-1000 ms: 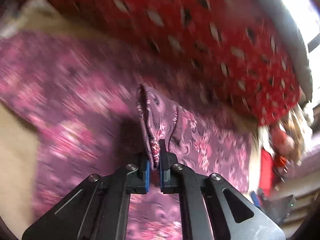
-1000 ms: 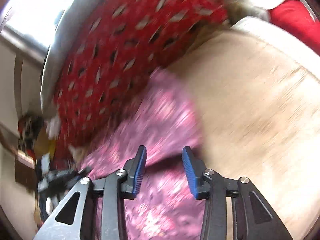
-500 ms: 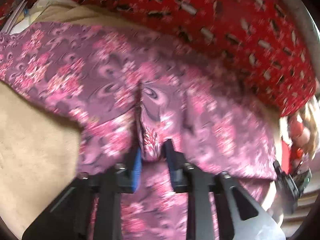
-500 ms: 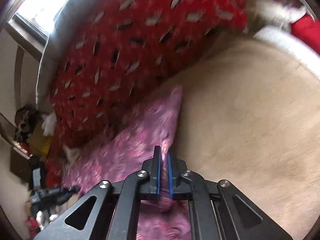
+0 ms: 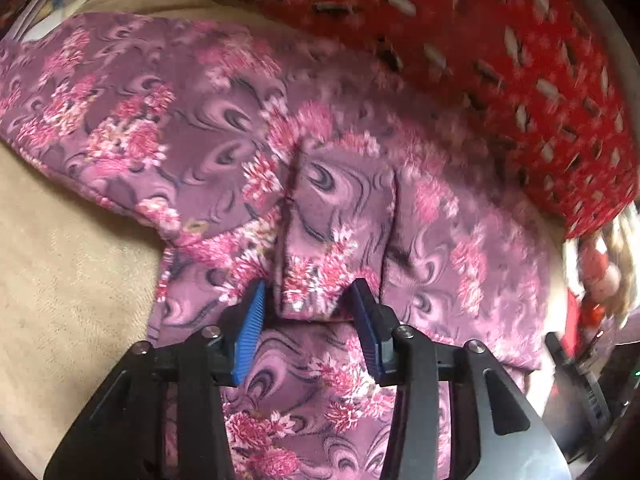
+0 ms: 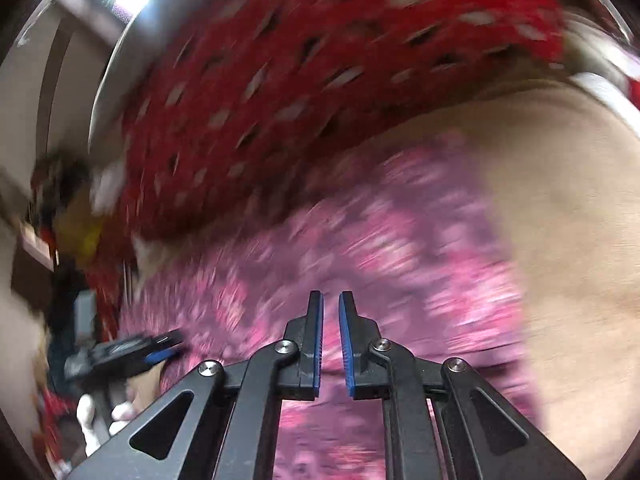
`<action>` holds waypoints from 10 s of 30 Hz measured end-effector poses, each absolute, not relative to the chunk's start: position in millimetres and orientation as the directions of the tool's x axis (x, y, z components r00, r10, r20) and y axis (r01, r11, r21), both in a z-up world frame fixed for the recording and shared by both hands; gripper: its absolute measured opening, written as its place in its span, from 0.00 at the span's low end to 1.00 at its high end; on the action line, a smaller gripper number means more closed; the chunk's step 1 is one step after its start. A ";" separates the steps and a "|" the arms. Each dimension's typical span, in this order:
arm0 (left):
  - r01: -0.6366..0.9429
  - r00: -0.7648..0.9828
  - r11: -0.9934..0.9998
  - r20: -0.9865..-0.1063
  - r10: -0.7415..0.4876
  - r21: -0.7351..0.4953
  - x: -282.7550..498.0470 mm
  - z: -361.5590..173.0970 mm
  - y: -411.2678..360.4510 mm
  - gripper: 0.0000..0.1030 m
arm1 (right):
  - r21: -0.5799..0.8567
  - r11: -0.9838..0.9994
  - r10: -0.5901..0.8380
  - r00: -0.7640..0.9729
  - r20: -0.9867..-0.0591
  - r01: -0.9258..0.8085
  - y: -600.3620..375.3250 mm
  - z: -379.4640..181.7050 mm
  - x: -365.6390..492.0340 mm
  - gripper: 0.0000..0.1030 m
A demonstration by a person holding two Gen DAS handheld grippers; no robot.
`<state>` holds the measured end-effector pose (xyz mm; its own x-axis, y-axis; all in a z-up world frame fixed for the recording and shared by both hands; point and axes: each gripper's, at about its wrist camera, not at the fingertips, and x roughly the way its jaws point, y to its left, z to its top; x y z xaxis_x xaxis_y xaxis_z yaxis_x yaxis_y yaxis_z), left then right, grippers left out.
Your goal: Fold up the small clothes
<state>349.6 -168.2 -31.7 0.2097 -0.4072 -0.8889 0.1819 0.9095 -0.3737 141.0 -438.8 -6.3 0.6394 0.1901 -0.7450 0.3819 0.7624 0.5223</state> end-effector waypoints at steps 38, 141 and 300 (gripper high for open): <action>-0.208 0.508 0.824 -0.778 -0.369 -0.527 464.4 26.7 101.1 0.02 | 0.600 0.793 0.399 0.660 -0.637 0.100 -271.0 -65.3 229.6 0.29; -0.081 0.217 0.887 -0.877 -0.429 -0.454 357.4 -25.4 -131.7 0.28 | 0.700 0.610 0.162 0.807 -0.568 0.370 -533.5 -18.9 86.0 0.06; 0.220 0.222 0.933 -0.917 -0.331 -0.284 379.2 -0.3 -186.7 0.39 | 0.525 0.722 0.171 0.620 -0.766 0.450 -537.0 -50.9 129.4 0.13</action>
